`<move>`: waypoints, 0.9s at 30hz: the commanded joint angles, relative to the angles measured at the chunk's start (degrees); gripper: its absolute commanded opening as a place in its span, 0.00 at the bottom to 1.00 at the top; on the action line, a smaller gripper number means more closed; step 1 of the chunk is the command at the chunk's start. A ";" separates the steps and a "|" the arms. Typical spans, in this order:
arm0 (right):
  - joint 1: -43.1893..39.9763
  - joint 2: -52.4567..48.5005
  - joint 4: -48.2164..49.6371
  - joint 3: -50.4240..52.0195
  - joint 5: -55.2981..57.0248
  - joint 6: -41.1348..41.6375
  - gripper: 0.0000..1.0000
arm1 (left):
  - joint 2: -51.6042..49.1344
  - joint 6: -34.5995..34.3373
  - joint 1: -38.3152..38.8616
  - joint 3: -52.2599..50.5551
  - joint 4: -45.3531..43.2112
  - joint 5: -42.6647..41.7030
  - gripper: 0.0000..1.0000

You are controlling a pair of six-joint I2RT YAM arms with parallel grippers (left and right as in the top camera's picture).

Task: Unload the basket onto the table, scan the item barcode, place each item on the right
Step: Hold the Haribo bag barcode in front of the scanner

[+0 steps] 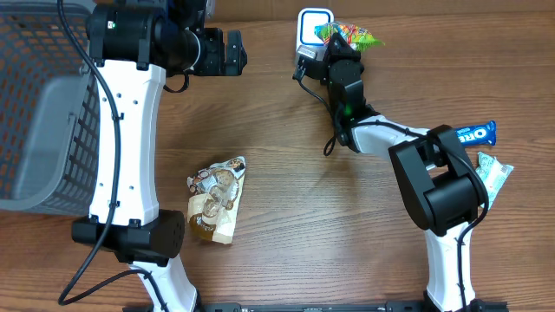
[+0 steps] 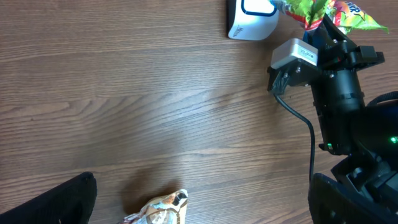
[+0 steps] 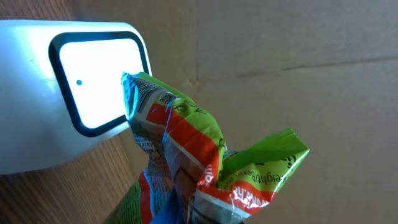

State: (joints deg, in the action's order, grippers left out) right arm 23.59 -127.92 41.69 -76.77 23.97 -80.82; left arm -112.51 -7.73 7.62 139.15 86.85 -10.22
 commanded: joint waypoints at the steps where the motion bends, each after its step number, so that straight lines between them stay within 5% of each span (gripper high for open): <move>1: -0.68 0.15 3.41 -1.64 -2.25 -0.22 0.04 | 0.50 0.44 -0.09 0.46 -0.09 0.31 1.00; 7: -1.46 0.15 9.33 -1.64 -4.63 -0.26 0.04 | 0.48 0.44 -0.09 0.46 -0.09 0.31 1.00; 27: -2.78 -3.63 7.50 -1.66 -9.07 -0.70 0.04 | 0.50 0.44 -0.09 0.46 -0.09 0.33 1.00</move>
State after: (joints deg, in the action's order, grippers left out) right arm 21.98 -130.58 47.72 -76.77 15.25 -81.10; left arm -112.51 -7.70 7.62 139.15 86.85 -10.22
